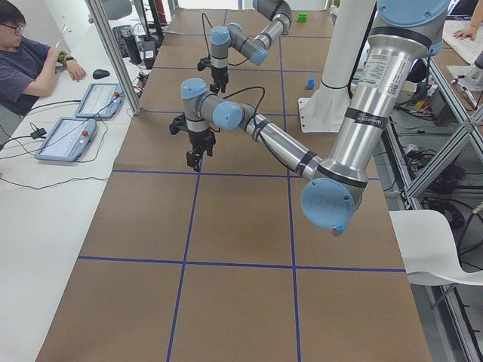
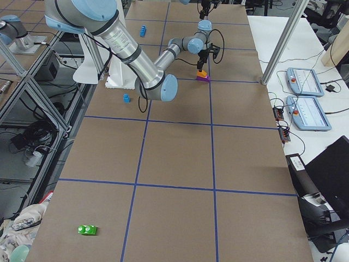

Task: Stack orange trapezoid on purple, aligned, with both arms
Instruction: 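Open the right gripper and raise it away from the stack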

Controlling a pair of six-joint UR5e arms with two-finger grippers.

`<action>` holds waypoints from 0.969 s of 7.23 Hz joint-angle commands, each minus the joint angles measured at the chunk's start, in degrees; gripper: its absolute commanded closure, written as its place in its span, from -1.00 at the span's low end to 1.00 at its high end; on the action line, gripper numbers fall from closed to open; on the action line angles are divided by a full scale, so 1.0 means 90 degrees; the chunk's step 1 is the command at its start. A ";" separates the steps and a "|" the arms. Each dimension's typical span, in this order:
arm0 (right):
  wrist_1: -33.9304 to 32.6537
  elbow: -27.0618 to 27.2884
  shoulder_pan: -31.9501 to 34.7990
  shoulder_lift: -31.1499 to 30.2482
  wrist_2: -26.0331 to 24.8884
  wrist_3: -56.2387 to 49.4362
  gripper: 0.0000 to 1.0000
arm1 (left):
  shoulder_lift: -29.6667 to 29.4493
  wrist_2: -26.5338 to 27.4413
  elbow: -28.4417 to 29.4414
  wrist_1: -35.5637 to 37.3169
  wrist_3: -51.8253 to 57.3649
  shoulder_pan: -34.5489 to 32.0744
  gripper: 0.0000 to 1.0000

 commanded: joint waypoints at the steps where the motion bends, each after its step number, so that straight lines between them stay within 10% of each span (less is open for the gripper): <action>1: -0.0713 0.1713 0.0738 -0.1111 0.0574 -0.1128 -1.00 | 0.0370 -0.0303 -0.0029 -0.0007 0.0693 -0.0561 -1.00; 7: -0.1098 0.2434 0.4047 -0.4677 0.1913 -0.7369 -1.00 | 0.1124 -0.0564 0.0215 -0.0203 0.1475 -0.2096 -1.00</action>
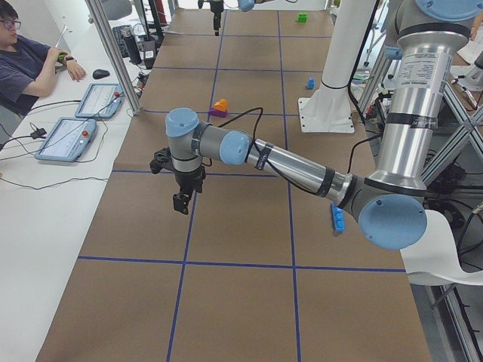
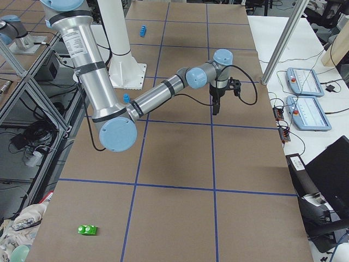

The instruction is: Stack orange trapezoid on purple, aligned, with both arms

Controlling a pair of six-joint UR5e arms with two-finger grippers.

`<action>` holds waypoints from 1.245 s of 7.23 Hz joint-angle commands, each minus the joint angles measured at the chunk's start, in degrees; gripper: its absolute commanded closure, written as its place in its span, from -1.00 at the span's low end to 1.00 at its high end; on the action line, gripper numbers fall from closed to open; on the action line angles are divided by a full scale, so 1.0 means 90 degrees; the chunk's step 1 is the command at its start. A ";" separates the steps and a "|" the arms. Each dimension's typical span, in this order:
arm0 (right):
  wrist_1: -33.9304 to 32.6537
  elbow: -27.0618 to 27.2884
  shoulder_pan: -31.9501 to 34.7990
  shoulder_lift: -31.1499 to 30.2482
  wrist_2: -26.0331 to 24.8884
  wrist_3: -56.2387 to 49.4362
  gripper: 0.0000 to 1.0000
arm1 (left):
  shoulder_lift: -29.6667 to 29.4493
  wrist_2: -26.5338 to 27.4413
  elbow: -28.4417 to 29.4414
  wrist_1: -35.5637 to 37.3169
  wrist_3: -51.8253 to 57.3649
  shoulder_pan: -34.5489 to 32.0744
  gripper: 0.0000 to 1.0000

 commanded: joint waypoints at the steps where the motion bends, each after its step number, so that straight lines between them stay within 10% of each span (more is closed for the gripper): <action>1: 0.0034 -0.0051 0.0870 -0.0808 0.0174 -0.1196 -1.00 | 0.0325 -0.0429 -0.0014 -0.0119 0.0085 -0.0129 -1.00; 9: 0.0054 -0.1253 0.2765 -0.1736 0.1131 -0.4097 -1.00 | 0.0816 -0.0441 0.1089 -0.0365 0.0798 -0.0998 -1.00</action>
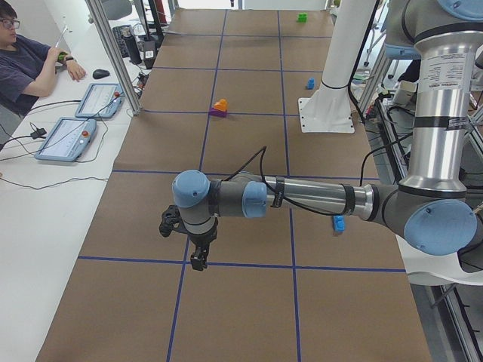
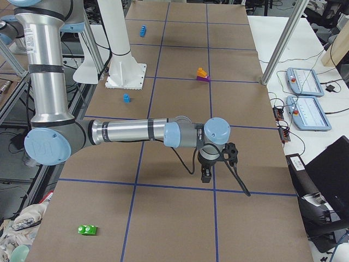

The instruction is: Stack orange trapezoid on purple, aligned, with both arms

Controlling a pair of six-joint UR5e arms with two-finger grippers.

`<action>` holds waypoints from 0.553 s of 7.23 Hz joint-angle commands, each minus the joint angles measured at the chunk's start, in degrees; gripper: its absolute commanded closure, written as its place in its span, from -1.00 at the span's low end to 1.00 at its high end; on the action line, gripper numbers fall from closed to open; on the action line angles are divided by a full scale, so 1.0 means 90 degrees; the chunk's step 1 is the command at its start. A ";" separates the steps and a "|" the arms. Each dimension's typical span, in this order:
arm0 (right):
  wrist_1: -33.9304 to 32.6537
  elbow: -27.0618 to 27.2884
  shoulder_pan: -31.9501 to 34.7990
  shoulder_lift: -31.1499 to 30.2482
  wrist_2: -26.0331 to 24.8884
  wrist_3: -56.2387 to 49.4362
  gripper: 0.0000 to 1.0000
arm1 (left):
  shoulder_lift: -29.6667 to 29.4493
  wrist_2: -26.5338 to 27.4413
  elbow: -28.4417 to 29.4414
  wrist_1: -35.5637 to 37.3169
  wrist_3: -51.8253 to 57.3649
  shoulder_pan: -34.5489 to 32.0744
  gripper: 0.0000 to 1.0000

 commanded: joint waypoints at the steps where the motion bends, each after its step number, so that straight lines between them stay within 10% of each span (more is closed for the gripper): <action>1: 0.0012 -0.0091 0.0352 -0.0202 0.0145 -0.0248 -1.00 | 0.0004 -0.0001 0.0073 -0.0025 -0.0005 -0.0008 -1.00; 4: 0.0012 0.0055 0.0441 -0.0474 0.0204 -0.0247 -1.00 | -0.0005 -0.0001 0.0034 -0.0025 -0.0005 -0.0008 -1.00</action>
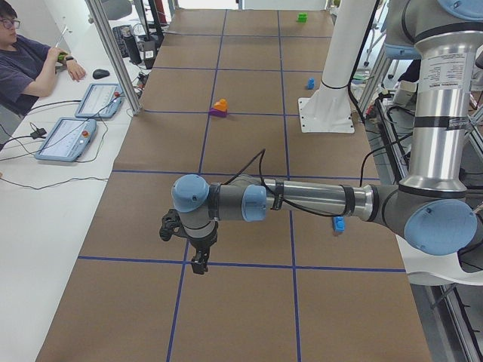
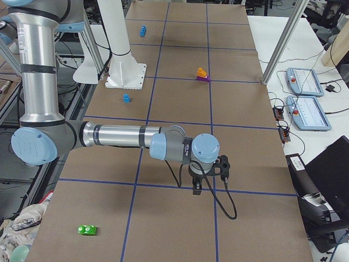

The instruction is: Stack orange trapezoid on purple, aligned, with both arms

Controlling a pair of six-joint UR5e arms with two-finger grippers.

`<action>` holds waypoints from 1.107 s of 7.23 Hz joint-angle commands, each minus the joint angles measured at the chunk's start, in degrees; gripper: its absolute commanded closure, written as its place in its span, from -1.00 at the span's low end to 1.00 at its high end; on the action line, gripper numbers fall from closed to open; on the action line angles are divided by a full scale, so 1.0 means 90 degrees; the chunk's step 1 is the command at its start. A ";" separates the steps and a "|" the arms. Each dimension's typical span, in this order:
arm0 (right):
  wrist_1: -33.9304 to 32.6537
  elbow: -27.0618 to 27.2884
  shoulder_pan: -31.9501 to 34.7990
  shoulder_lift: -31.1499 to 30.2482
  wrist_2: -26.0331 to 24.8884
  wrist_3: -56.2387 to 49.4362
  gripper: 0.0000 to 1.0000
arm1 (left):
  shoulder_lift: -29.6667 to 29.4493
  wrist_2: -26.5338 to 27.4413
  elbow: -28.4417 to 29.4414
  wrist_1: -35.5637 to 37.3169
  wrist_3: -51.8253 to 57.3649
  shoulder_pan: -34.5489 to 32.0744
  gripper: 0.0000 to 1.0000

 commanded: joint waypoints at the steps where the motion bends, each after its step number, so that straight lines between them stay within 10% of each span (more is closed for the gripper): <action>1: 0.0007 0.0039 0.0043 -0.0163 -0.0001 -0.0032 -1.00 | -0.0001 0.0000 -0.0014 -0.0001 0.0009 -0.0003 -1.00; 8: 0.0339 0.0000 0.0073 -0.0241 -0.0069 -0.0227 -1.00 | -0.0050 0.0010 0.0025 -0.0001 0.0010 0.0007 -1.00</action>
